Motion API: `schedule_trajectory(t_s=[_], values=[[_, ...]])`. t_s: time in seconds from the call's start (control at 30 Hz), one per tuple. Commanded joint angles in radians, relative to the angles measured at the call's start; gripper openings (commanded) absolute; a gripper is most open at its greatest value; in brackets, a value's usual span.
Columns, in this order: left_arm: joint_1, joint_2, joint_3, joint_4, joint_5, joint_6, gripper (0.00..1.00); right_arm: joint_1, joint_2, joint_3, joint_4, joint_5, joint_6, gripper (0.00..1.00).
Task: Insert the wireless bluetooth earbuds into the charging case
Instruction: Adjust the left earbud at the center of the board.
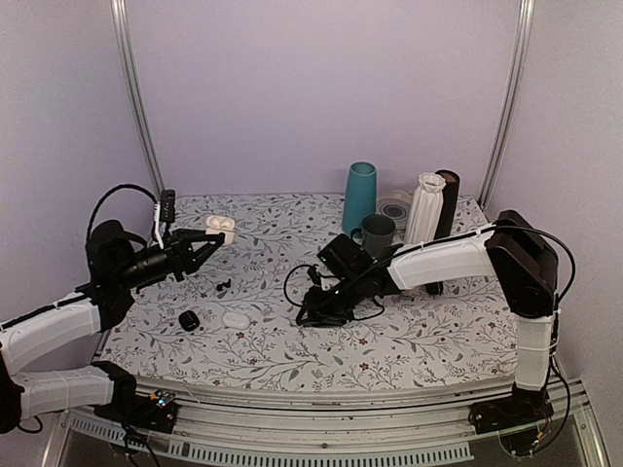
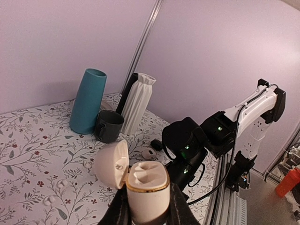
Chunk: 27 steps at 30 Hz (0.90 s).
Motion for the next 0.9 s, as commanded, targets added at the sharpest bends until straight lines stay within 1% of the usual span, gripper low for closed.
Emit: schedule_trajectory(t_s=[0.0, 0.43, 0.87], values=[[0.015, -0.019, -0.003, 0.031, 0.006, -0.008, 0.0, 0.003, 0.027, -0.001, 0.024, -0.01, 0.008, 0.43], [0.016, -0.04, 0.002, 0.025, 0.01, -0.024, 0.0, 0.002, 0.078, 0.058, 0.019, -0.003, -0.008, 0.43], [0.016, -0.042, 0.007, 0.027, 0.014, -0.032, 0.0, 0.001, 0.139, 0.184, -0.1, 0.106, -0.098, 0.44]])
